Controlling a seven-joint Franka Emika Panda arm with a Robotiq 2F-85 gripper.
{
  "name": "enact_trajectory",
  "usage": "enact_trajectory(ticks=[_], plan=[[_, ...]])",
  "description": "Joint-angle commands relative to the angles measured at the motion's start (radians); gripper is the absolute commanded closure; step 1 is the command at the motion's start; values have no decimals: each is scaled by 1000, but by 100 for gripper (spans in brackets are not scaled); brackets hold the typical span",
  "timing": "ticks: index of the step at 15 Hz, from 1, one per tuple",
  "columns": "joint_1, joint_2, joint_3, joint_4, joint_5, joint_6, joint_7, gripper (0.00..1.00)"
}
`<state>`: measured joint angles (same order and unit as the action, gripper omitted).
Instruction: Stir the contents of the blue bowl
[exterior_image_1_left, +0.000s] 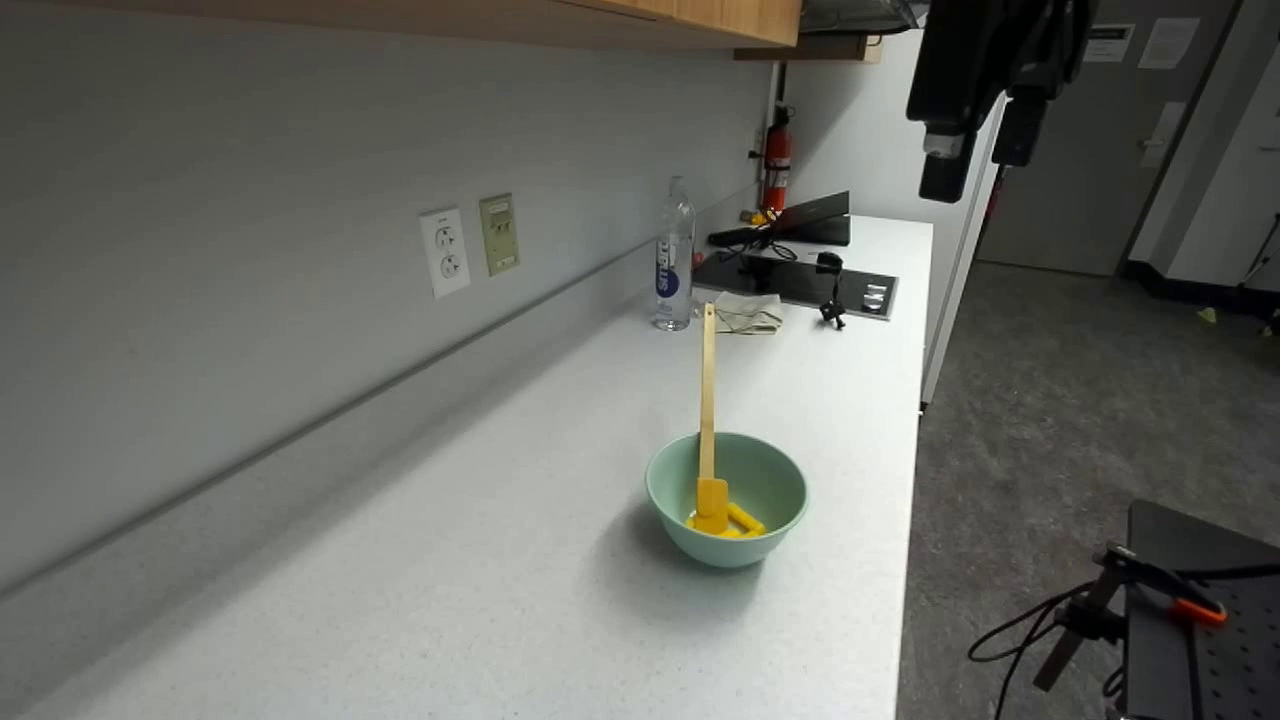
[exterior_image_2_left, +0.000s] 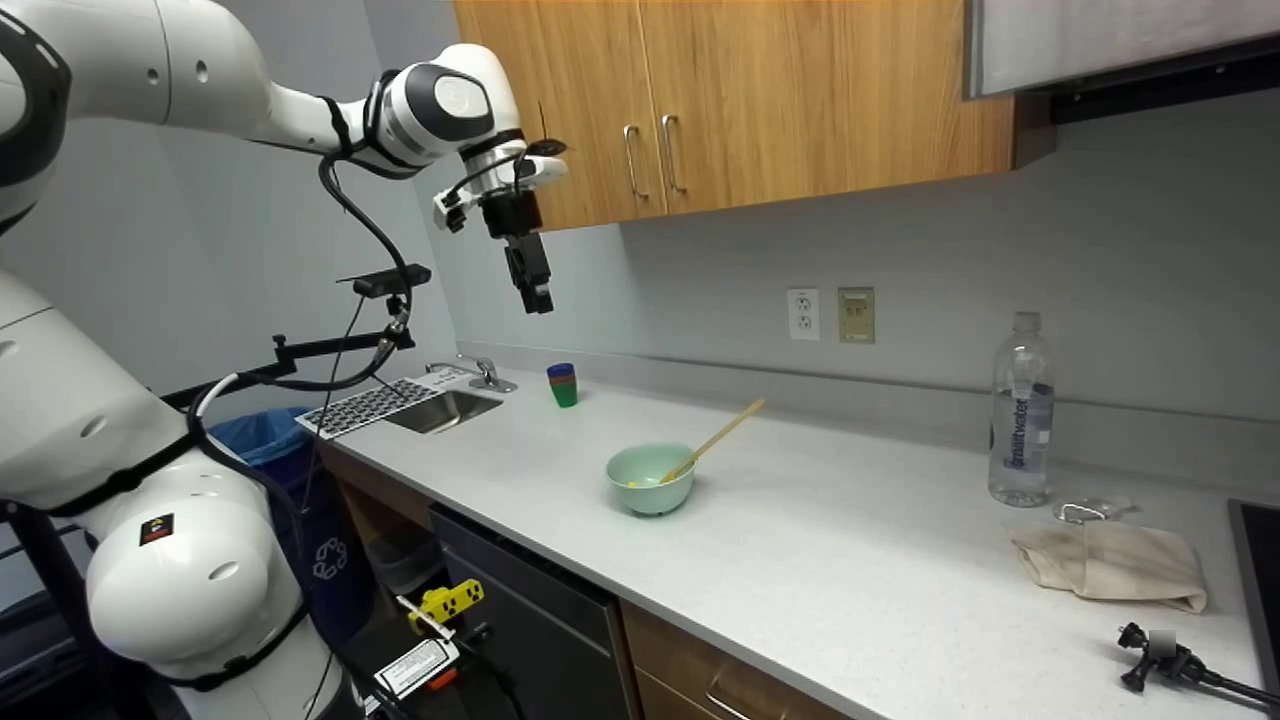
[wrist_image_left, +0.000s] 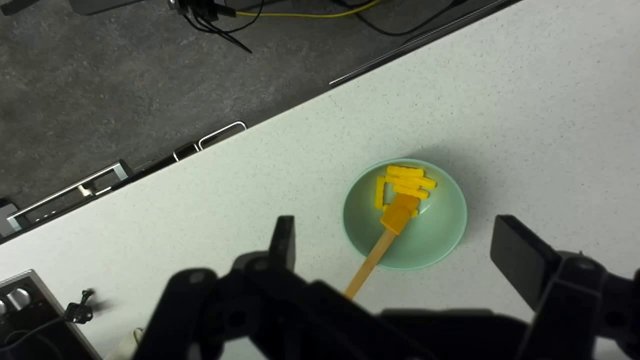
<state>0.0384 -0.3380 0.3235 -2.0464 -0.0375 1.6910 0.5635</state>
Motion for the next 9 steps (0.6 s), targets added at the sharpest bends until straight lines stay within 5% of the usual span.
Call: enact_trajectory(ticks=[1, 9], plan=[[22, 4, -17, 7, -14, -12, 27, 0], [22, 6, -18, -3, -18, 8, 30, 0]])
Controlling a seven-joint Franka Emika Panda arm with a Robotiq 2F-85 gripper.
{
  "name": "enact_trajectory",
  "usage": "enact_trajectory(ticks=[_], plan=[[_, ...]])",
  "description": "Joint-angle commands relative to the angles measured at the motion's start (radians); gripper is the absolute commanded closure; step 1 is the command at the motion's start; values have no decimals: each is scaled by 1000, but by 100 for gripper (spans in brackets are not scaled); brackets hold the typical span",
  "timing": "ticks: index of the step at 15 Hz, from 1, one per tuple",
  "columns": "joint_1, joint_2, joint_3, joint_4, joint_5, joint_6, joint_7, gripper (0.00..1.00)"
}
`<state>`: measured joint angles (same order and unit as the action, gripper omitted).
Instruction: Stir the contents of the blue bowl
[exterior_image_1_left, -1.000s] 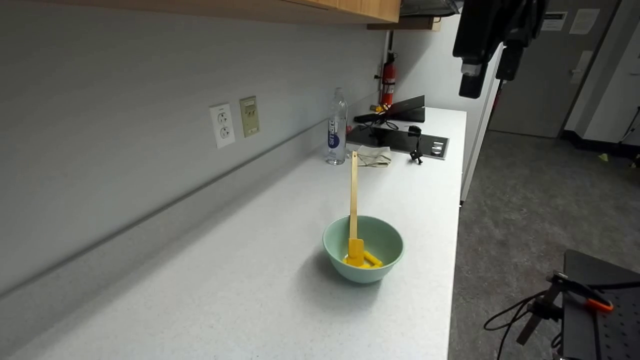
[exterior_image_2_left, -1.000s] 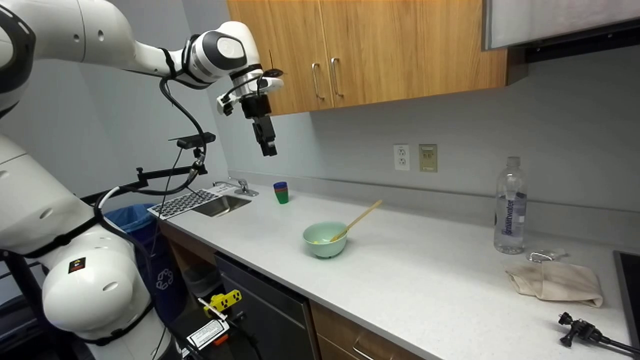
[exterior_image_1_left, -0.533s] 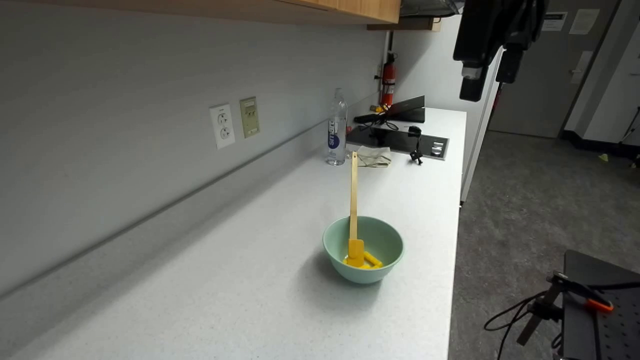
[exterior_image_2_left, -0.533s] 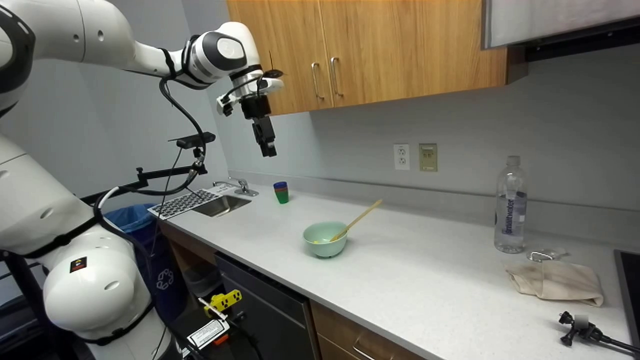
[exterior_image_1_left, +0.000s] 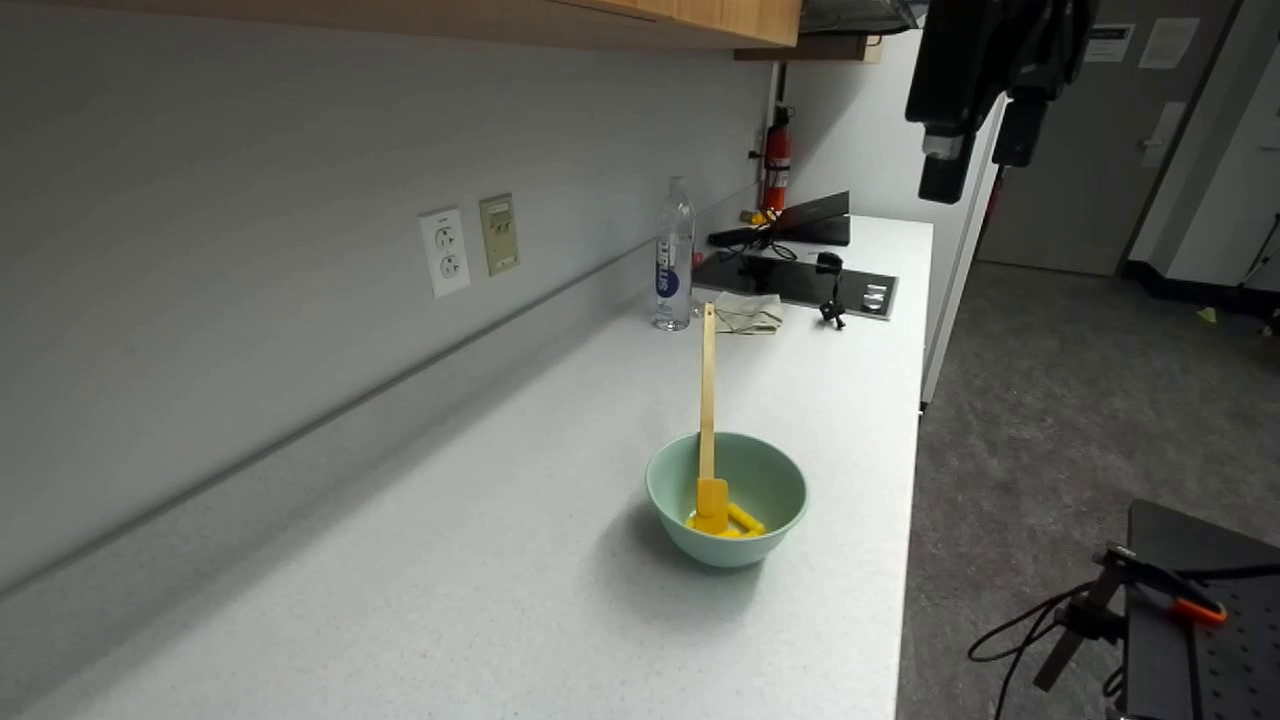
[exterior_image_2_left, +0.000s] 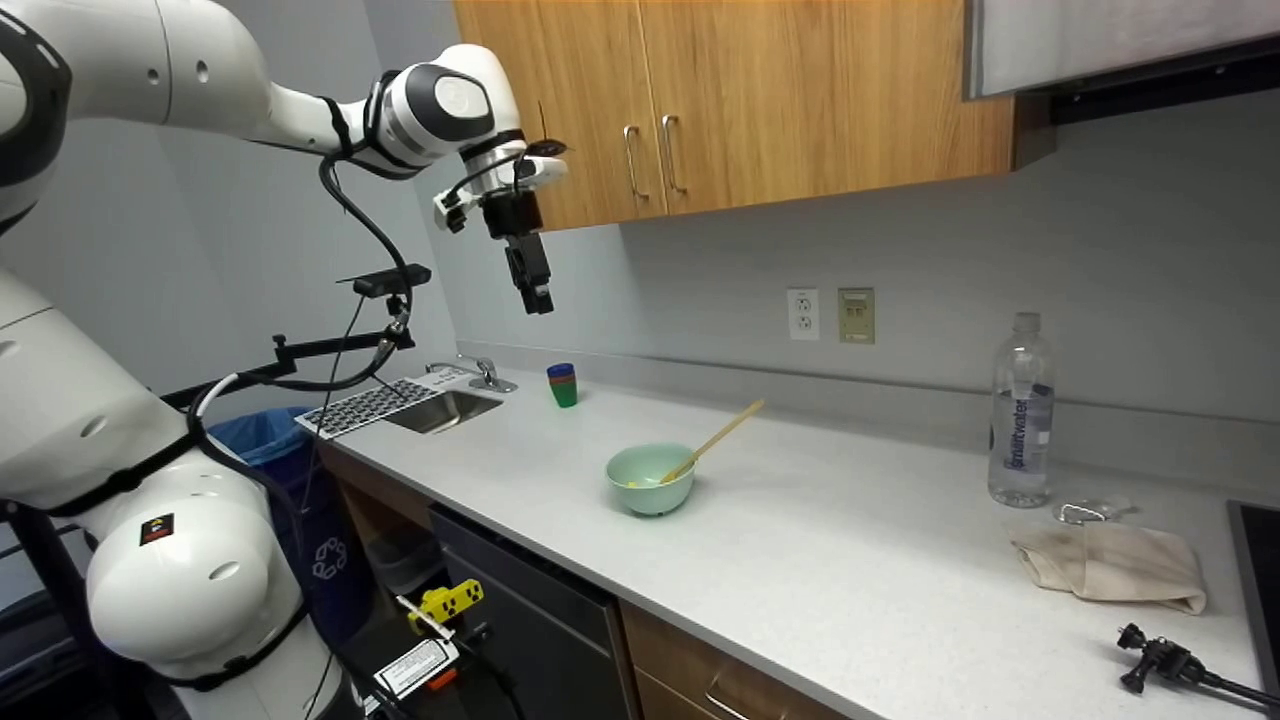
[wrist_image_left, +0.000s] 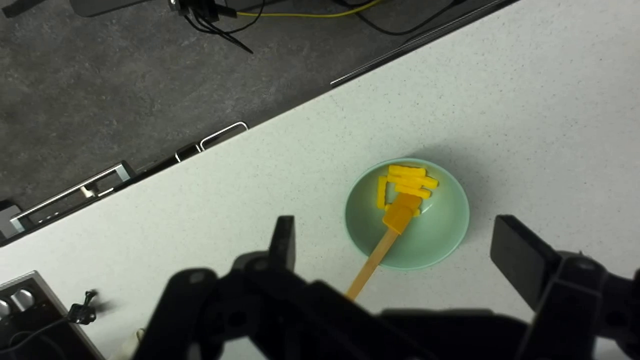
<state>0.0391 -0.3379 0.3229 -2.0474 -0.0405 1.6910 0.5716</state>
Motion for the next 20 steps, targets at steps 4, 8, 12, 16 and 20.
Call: enact_trajectory(ticks=[4, 8, 12, 16, 20], plan=[[11, 35, -13, -27, -40, 52, 97, 0], [7, 77, -19, -79, -83, 187, 214, 0], [-3, 140, -29, -106, -228, 319, 355, 0], [25, 151, -56, -101, -226, 295, 343, 0], [22, 160, -50, -93, -251, 315, 380, 0]])
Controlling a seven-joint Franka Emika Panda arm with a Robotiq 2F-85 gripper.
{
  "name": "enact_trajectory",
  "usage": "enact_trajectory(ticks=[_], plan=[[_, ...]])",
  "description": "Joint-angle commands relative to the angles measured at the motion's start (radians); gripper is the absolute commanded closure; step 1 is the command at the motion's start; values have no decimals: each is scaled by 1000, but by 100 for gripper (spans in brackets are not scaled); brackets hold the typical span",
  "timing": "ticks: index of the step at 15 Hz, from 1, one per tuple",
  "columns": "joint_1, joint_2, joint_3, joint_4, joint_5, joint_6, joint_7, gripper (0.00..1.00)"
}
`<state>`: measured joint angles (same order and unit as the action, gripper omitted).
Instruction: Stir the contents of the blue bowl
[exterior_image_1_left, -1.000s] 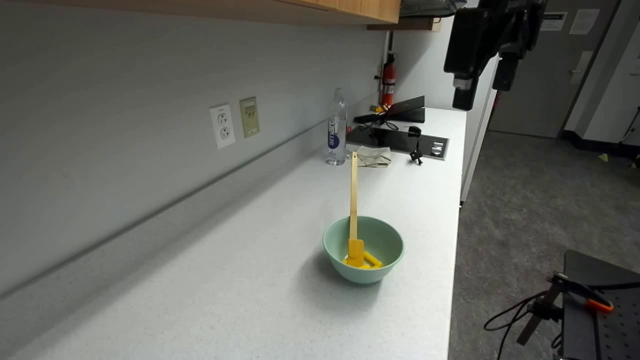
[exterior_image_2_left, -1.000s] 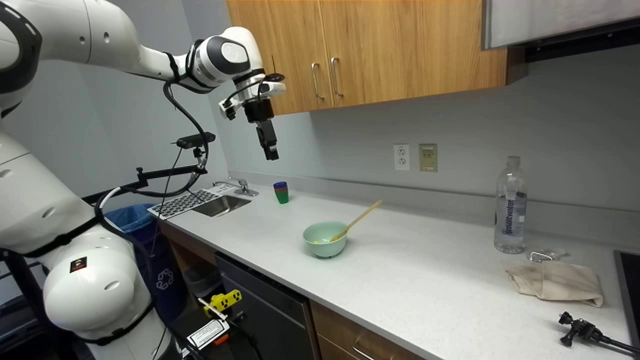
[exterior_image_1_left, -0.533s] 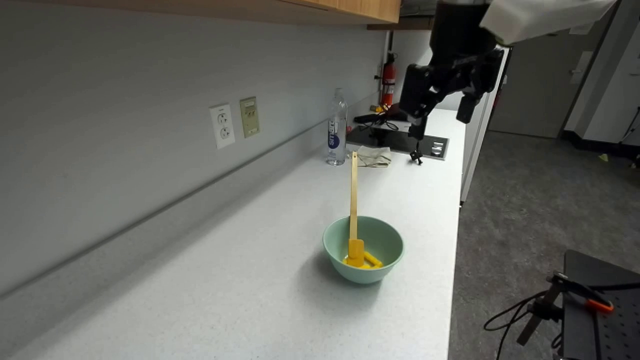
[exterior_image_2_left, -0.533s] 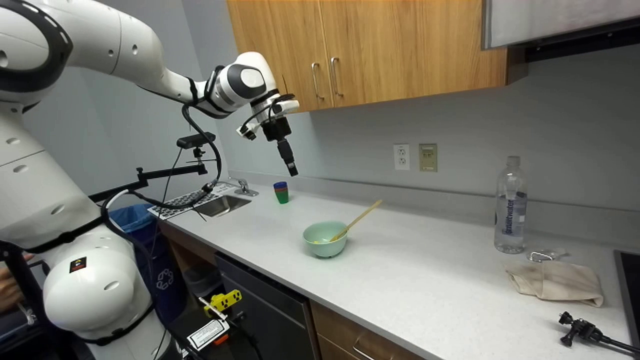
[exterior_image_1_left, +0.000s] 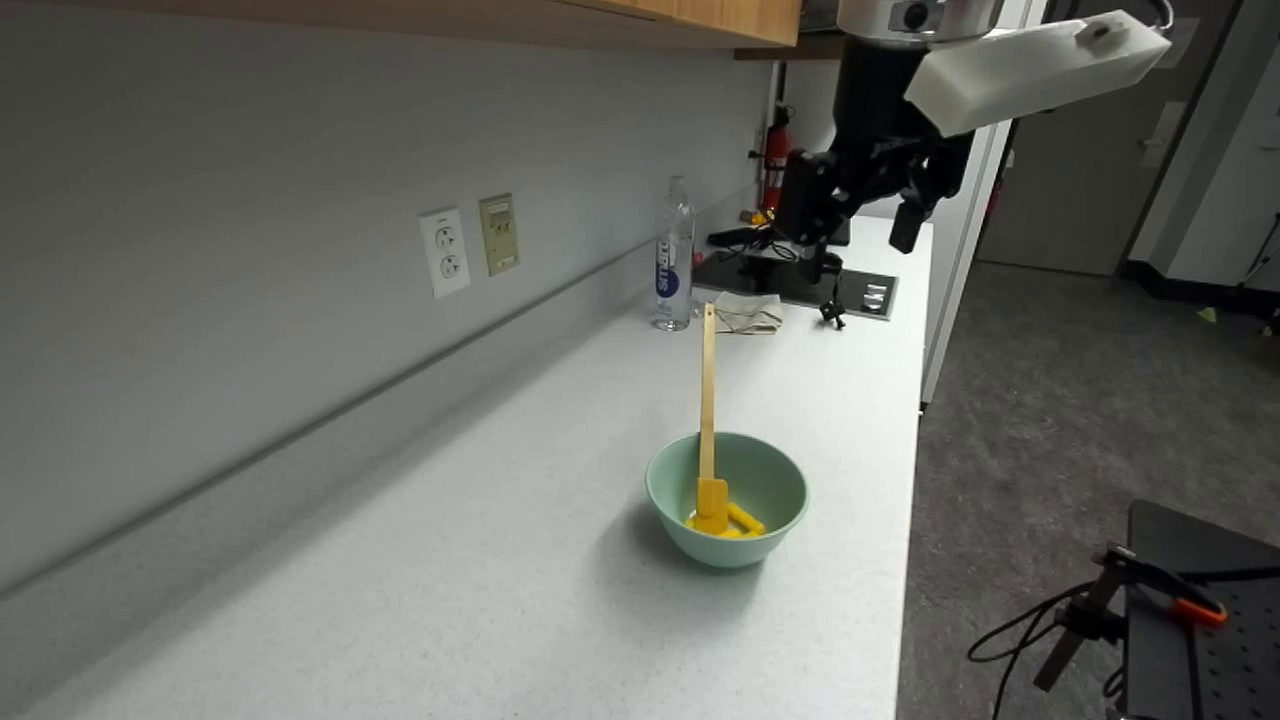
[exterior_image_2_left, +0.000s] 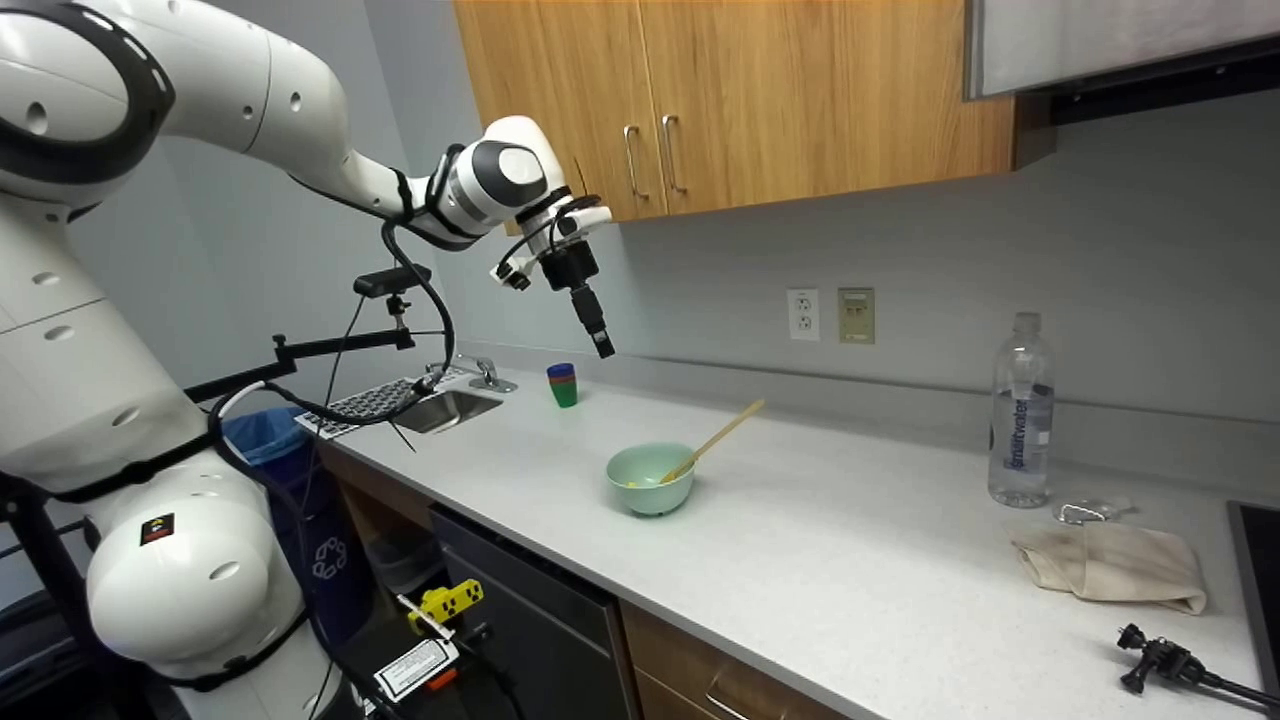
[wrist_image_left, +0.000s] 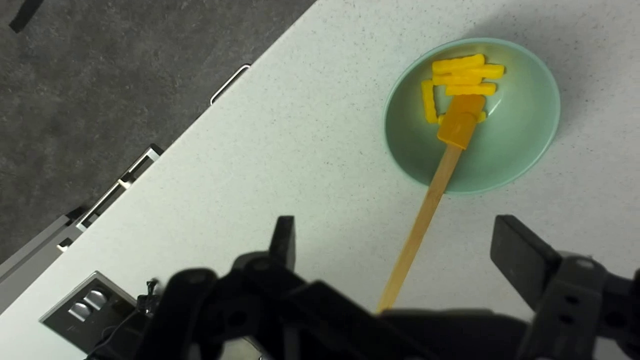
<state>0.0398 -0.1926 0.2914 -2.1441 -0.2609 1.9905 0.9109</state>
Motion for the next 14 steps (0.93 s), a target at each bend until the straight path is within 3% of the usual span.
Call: enact_trajectory(ticks=[1, 6, 10, 12, 14], plan=[[16, 29, -15, 1, -53, 39, 83, 0], [4, 131, -42, -49, -163, 213, 314, 0], [13, 233, -105, -56, -274, 370, 481, 0], [21, 264, -140, -42, -316, 399, 484, 0], [35, 253, -153, -59, -284, 386, 457, 0]])
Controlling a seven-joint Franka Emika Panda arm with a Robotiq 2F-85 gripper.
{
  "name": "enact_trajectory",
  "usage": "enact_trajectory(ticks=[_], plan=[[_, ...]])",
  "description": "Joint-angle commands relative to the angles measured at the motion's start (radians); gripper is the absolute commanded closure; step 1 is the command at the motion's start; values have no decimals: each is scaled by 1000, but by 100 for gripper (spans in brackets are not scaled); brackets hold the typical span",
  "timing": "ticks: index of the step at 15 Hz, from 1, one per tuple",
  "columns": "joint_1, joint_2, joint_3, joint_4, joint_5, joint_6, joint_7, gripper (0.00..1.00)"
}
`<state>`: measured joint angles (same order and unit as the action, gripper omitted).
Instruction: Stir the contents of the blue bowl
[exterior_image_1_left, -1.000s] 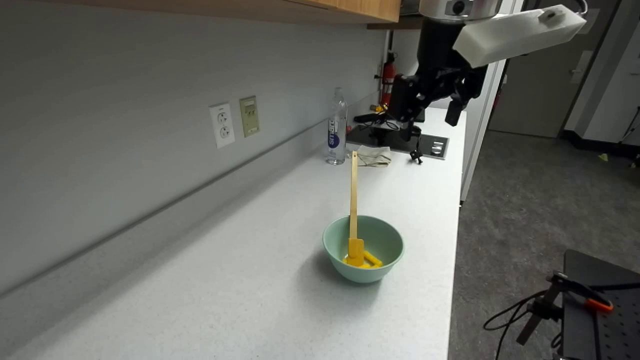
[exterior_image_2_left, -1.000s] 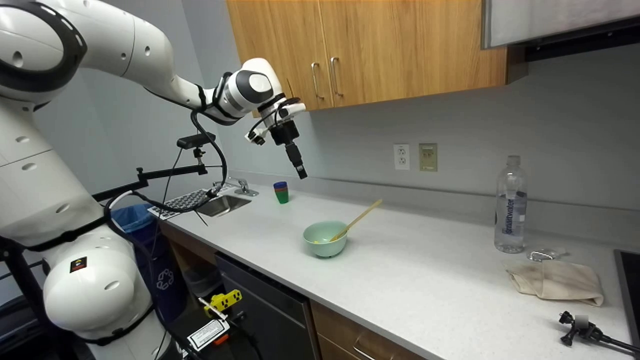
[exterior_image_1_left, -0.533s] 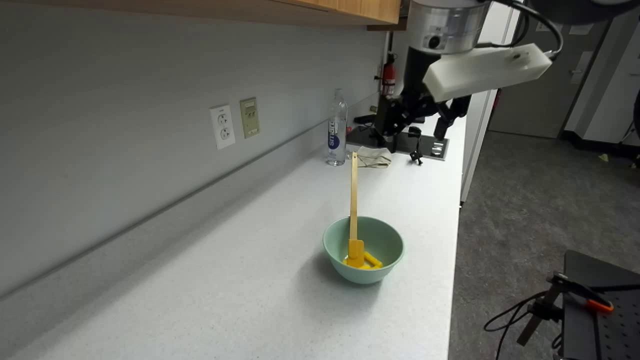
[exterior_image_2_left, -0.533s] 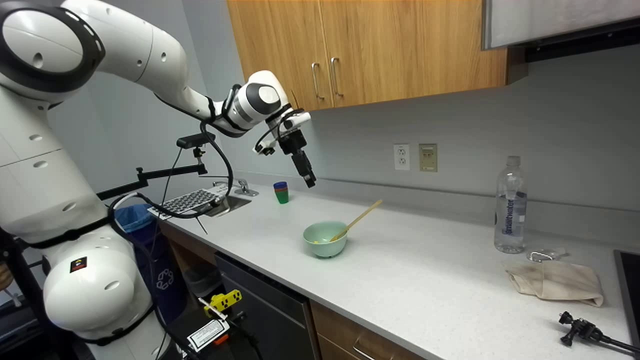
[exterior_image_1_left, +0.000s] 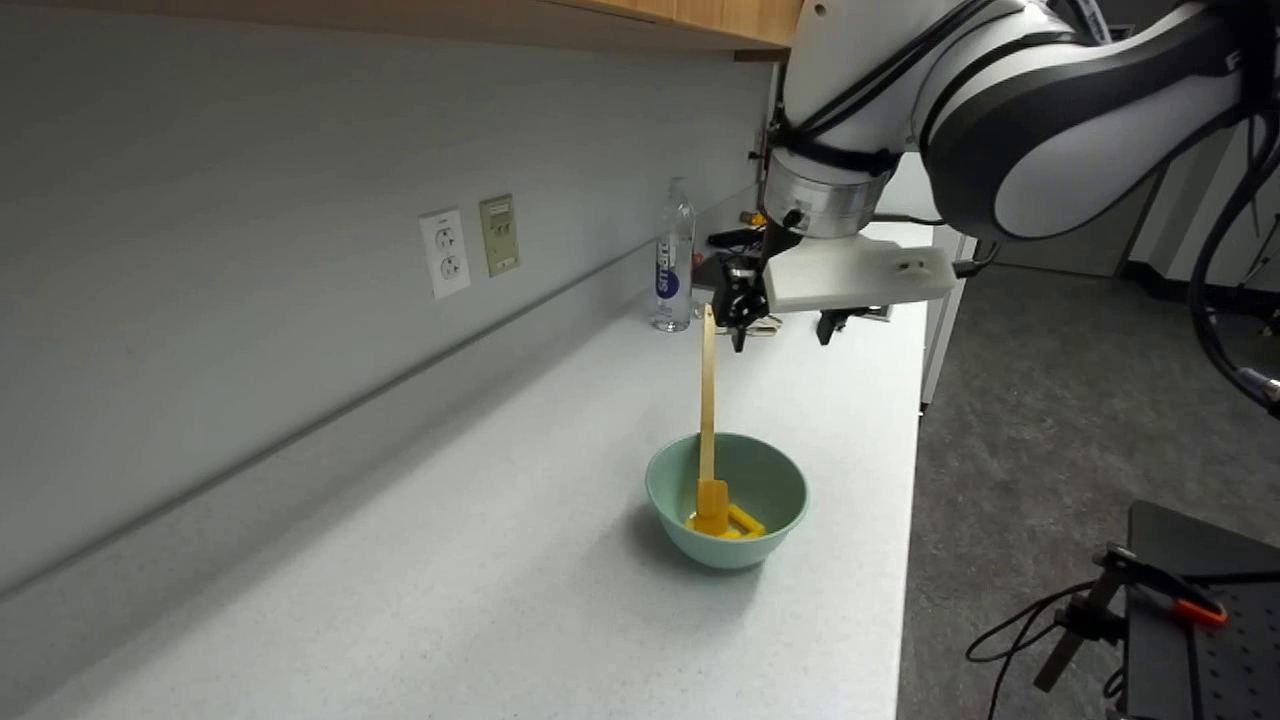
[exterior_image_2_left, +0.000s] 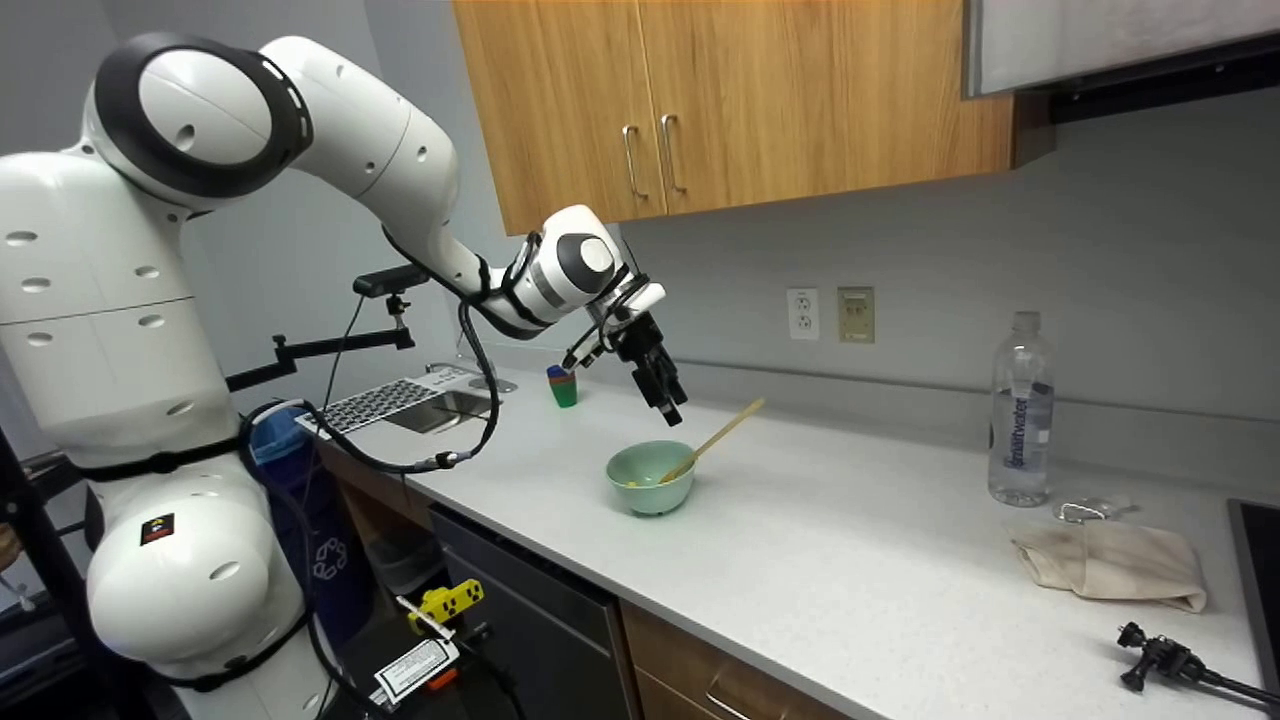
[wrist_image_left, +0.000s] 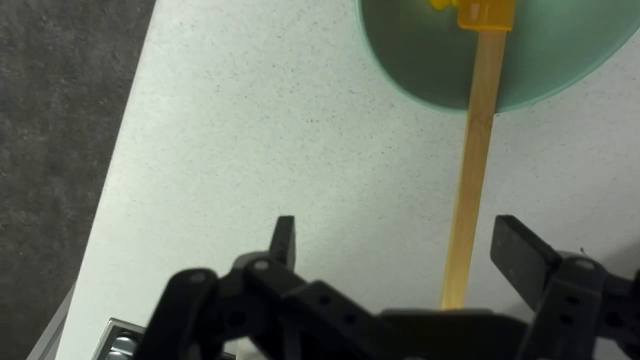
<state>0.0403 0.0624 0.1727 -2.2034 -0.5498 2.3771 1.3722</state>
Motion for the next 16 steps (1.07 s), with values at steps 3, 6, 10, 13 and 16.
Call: enact_trajectory(ticks=[3, 6, 10, 13, 16], plan=[[35, 8, -44, 8, -1, 4, -4, 0], [39, 8, -43, 11, -1, 4, -4, 0], [42, 40, -70, 25, -39, 58, 57, 0], [37, 65, -93, 25, -15, 143, 39, 0], [38, 96, -124, 33, -12, 229, 31, 0]])
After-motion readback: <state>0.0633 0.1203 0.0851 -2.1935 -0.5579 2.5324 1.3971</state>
